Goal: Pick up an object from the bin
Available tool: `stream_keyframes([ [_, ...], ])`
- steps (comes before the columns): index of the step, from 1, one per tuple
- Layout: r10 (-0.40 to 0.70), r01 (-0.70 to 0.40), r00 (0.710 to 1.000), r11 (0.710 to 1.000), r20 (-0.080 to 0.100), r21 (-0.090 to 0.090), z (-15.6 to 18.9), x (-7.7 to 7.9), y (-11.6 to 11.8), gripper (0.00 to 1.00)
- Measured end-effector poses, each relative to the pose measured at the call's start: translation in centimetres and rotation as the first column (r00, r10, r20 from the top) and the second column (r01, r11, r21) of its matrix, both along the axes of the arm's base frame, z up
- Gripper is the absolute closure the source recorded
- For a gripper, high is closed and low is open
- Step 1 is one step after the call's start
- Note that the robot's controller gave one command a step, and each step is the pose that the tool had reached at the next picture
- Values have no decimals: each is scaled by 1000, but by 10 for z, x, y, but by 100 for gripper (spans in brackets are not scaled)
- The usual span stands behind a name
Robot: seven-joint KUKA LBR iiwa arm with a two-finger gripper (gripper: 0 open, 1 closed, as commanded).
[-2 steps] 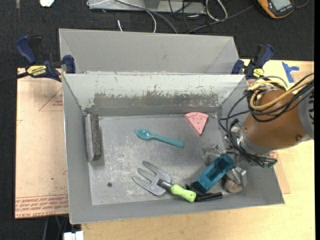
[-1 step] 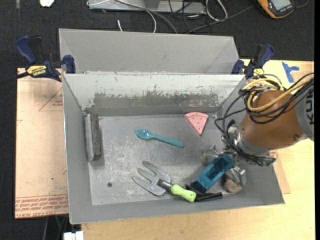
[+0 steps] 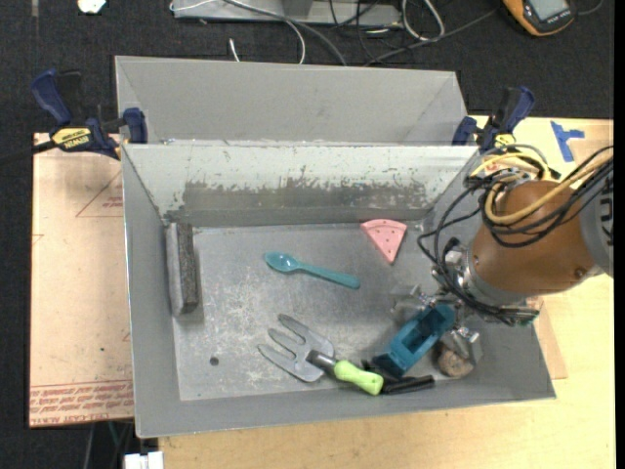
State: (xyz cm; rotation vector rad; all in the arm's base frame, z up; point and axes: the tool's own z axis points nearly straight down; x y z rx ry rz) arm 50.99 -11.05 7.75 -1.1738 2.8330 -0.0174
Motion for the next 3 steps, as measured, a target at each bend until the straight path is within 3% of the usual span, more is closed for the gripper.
stream_keyframes([
  [1,129,-129,992,992,2,-13,-1,3,10,0],
  [2,92,-92,996,996,7,-10,-1,4,9,0],
  [3,170,-169,985,985,12,-15,-1,3,8,0],
])
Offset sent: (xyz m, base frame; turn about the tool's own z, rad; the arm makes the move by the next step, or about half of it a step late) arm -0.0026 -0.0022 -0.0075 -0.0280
